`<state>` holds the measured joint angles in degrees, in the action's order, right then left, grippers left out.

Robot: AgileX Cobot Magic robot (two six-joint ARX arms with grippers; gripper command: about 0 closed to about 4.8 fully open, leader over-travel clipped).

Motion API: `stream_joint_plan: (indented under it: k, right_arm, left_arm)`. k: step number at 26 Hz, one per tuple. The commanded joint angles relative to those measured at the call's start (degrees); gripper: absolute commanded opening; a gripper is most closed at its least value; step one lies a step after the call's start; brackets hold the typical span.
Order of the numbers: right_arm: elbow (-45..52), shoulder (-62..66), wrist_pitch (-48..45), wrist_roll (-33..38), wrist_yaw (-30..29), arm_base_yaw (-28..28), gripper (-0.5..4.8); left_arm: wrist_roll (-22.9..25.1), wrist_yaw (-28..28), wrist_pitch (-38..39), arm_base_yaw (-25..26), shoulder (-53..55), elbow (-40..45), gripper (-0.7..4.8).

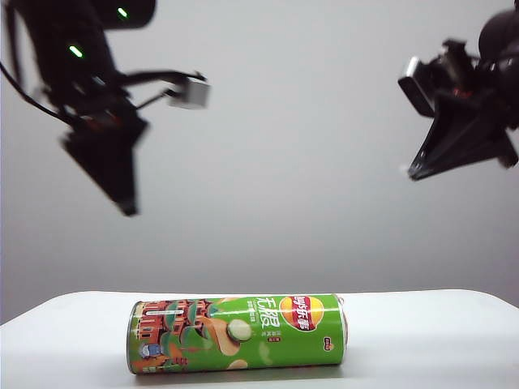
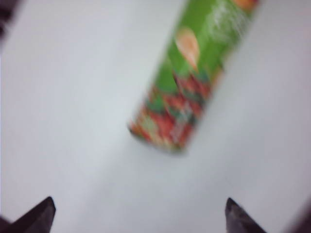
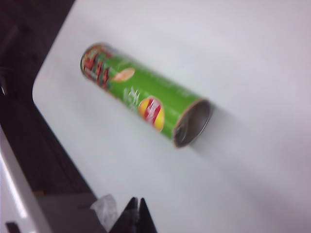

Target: Pick up the green tub of chips from the desk, push the transparent container that's holding the chips and has slipped out back in, and finally put the chips back on the desk.

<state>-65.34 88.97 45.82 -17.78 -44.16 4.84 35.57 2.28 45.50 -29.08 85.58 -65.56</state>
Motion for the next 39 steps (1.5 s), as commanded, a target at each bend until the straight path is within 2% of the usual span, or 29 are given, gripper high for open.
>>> stream_joint_plan:
  k: [1,5,6,7,9,13,17,18,20,22,24,26,33,35,37,39]
  right_arm:
    - [0.13,-5.4,3.63,-0.31,-0.28,0.66,-0.06]
    - [0.98,-14.36,1.77,3.65,-1.79,0.24,-0.06]
    - [1.88,-18.99,0.11,5.81,-1.73,-0.57,-0.06]
    - [2.51,-21.27,-1.25,7.34,-1.46,-0.96,-0.06]
    - [4.61,-26.56,-5.16,10.64,-0.5,-1.51,-0.06]
    - [11.06,-36.33,-15.37,17.84,7.45,-2.6,-0.06]
    - [18.49,-44.33,-24.59,23.21,11.06,-2.78,-0.06]
    - [20.02,-45.75,-26.38,24.55,11.69,-2.8,-0.06]
    - [23.1,-48.78,-28.98,26.25,14.01,-2.8,-0.06]
    - [25.77,-51.89,-30.6,26.38,16.24,-2.69,-0.06]
    - [29.24,-56.15,-32.5,26.38,19.65,-2.51,-0.06]
    - [32.2,-60.43,-33.86,26.36,24.98,-2.49,-0.06]
    - [41.03,-72.0,-36.72,29.09,27.8,-2.34,-0.06]
    - [43.95,-76.28,-36.63,30.8,28.92,-2.32,-0.06]
    - [45.64,-79.12,-36.7,31.71,30.58,-2.34,-0.06]
    - [47.28,-82.27,-36.65,32.68,33.29,-2.34,-0.06]
  left_arm:
    - [-5.77,-2.99,6.62,-0.04,-3.89,0.15,4.79]
    - [-13.9,-10.86,5.73,0.57,-10.36,0.39,4.79]
    - [-16.0,-10.8,4.7,2.12,-14.27,0.42,4.79]
    - [-16.11,-9.97,3.98,3.02,-15.89,0.42,4.79]
    - [-15.85,-7.17,1.86,5.79,-19.91,1.14,4.79]
    - [-13.55,3.15,-4.57,13.0,-28.02,5.7,4.79]
    - [-12.17,12.83,-12.11,23.52,-36.26,14.16,4.48]
    - [-13.35,14.56,-13.35,25.97,-37.66,15.93,4.39]
    - [-19.87,17.09,-16.7,30.62,-40.48,19.69,4.3]
    - [-23.1,17.0,-18.97,33.53,-43.28,22.95,4.3]
    - [-23.19,11.08,-19.47,33.16,-47.12,26.18,4.3]
    - [-23.78,10.4,-19.43,31.71,-49.92,28.02,4.3]
    - [-32.04,10.08,-23.04,29.7,-64.04,35.04,4.29]
    - [-32.7,6.4,-22.77,29.7,-71.06,37.24,4.24]
    - [-33.29,5.07,-22.38,29.7,-75.49,38.29,4.22]
    - [-34.77,3.98,-22.36,29.7,-80.04,39.26,3.82]
